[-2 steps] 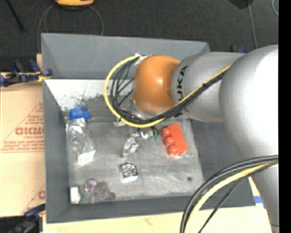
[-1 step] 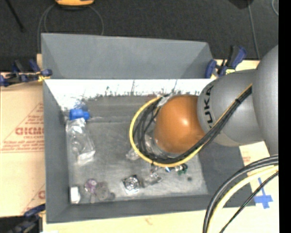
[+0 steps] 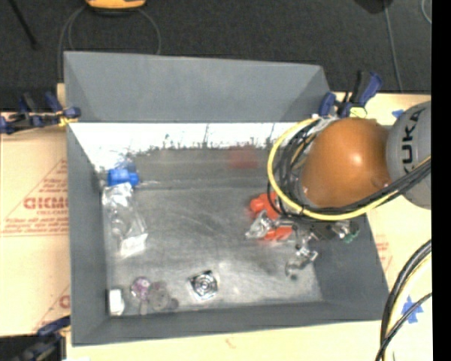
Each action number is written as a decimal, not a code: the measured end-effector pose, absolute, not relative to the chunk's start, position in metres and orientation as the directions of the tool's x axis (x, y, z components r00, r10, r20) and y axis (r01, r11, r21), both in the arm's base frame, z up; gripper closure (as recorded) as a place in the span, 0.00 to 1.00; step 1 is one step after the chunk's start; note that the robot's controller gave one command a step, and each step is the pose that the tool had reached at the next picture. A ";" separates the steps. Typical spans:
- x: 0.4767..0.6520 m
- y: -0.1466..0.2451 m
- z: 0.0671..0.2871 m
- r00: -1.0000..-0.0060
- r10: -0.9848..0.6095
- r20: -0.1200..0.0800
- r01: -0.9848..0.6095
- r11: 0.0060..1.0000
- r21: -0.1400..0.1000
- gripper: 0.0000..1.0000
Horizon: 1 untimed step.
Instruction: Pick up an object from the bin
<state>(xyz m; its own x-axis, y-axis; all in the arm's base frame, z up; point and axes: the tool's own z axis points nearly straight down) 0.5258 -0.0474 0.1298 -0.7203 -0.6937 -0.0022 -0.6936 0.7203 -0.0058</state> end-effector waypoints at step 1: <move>0.594 -0.065 0.085 -0.629 -0.778 -0.003 -0.778 0.629 -0.004 0.00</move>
Offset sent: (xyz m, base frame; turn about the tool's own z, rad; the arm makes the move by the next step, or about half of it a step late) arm 0.0661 -0.0161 -0.0442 -0.1277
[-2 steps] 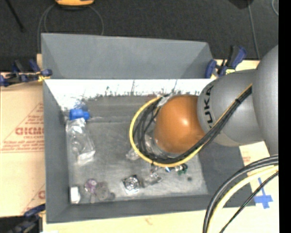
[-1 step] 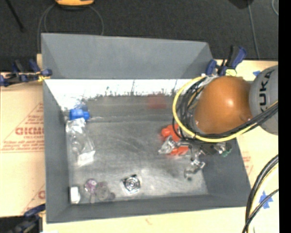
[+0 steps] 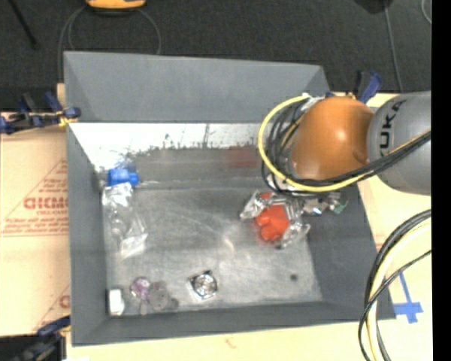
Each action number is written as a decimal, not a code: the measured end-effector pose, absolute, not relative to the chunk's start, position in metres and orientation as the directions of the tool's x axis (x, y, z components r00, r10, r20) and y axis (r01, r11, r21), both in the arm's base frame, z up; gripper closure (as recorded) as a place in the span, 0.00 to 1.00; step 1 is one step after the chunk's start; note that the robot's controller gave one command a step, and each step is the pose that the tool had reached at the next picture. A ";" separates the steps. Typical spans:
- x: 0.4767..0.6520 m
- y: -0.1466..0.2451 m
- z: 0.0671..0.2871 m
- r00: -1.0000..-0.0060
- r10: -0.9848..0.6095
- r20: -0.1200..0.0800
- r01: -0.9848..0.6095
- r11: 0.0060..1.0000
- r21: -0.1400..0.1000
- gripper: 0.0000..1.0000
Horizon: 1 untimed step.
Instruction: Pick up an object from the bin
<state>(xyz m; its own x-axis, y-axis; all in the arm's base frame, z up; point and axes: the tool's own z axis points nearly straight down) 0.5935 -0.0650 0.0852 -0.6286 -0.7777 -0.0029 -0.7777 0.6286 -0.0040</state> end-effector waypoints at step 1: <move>0.601 -0.144 0.077 -0.783 -0.621 -0.013 -0.622 0.783 0.004 0.00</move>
Offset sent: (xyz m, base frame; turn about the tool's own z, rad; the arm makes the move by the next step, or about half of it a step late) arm 0.0045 -0.0830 -0.0115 0.2198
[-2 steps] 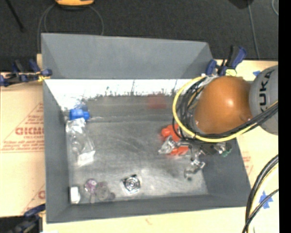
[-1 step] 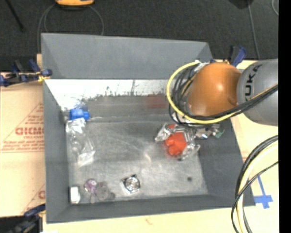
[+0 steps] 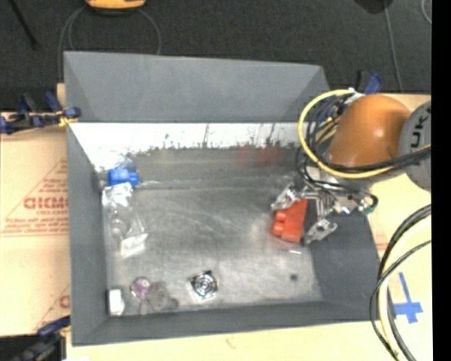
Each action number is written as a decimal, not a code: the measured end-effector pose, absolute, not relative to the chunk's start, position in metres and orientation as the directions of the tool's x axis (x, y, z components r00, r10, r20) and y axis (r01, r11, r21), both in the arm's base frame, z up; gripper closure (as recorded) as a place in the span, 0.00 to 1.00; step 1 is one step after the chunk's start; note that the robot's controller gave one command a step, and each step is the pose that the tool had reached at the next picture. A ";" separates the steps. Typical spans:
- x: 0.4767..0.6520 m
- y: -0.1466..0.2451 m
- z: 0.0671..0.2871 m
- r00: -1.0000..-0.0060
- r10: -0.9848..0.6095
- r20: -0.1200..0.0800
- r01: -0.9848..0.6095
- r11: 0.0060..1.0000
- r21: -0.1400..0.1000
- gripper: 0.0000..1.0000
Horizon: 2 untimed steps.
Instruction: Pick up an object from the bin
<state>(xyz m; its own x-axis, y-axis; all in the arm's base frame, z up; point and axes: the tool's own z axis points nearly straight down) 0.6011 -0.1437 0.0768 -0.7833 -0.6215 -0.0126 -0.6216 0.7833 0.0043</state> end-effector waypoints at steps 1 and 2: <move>0.603 -0.143 0.079 -0.783 -0.622 -0.018 -0.622 0.783 -0.003 1.00; 0.598 -0.139 0.225 -0.783 -0.622 -0.008 -0.622 0.783 -0.011 1.00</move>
Offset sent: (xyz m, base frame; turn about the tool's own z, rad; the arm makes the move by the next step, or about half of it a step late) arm 0.0000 0.0000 0.0000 0.0000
